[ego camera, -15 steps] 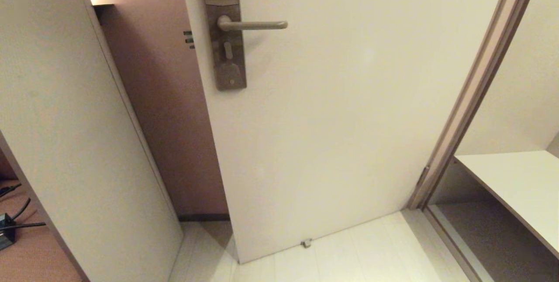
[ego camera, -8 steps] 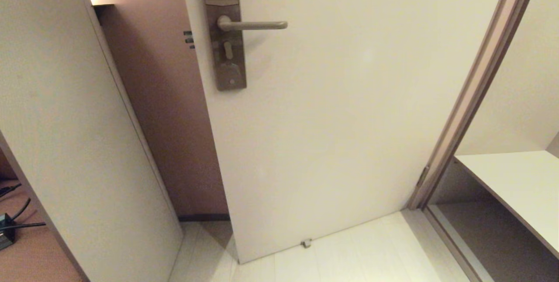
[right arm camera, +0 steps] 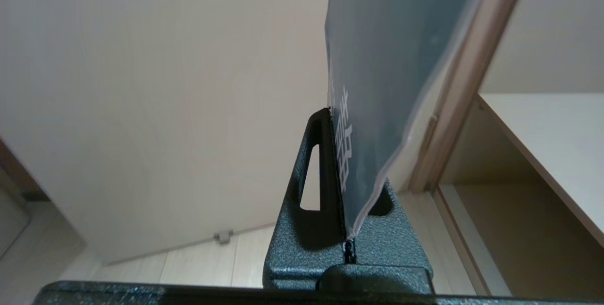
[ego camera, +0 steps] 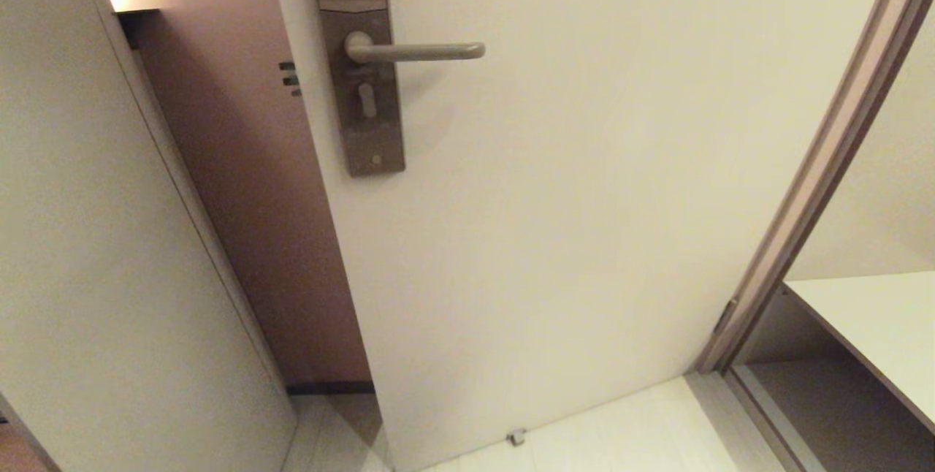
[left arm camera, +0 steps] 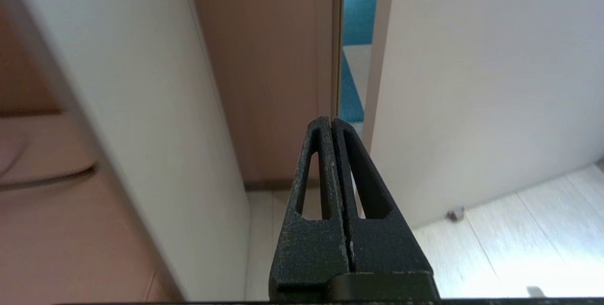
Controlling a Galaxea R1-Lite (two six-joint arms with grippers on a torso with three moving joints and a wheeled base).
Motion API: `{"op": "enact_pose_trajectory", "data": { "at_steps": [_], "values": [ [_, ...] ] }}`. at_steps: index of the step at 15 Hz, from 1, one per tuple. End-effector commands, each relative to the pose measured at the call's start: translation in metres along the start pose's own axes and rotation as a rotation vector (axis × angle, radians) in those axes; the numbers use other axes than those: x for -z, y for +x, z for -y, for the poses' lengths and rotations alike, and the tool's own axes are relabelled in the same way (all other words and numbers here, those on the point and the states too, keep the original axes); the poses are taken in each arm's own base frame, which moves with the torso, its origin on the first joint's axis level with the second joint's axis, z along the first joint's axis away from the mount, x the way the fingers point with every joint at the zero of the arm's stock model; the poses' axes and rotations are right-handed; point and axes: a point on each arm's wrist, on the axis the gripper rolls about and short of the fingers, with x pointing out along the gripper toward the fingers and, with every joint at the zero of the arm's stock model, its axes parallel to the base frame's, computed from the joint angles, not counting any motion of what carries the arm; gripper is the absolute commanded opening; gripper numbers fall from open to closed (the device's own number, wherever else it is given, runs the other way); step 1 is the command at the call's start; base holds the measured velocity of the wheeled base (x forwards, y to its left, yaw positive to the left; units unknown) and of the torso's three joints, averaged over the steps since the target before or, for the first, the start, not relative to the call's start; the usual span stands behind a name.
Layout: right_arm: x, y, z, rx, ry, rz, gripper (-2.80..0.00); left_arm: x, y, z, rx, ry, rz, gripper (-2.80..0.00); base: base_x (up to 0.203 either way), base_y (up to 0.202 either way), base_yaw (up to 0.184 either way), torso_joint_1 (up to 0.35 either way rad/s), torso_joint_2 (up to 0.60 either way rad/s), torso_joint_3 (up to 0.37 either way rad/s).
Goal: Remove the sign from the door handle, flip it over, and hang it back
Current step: Hang the sign back with the other side facing out
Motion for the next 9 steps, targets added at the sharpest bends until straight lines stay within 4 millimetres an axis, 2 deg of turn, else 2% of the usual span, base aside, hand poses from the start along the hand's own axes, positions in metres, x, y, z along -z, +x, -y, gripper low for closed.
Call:
{"op": "enact_pose_trajectory", "data": {
  "at_steps": [1,4,9],
  "values": [
    [0.0000,0.0001,0.0000,0.000,0.000,-0.001,-2.80,0.0002,0.0001,0.0000,0.000,-0.001,-0.003,-2.80,0.194,0.000,0.001,0.004,0.00,0.006],
    [0.0000,0.0001,0.0000,0.000,0.000,-0.001,-2.80,0.0002,0.0001,0.0000,0.000,-0.001,-0.003,-2.80,0.116,0.000,-0.001,0.009,0.00,-0.001],
    [0.0000,0.0001,0.0000,0.000,0.000,-0.001,-2.80,0.0004,0.0002,0.0000,0.000,-0.002,-0.003,-2.80,0.000,0.000,0.000,0.000,0.00,0.000]
  ]
}}
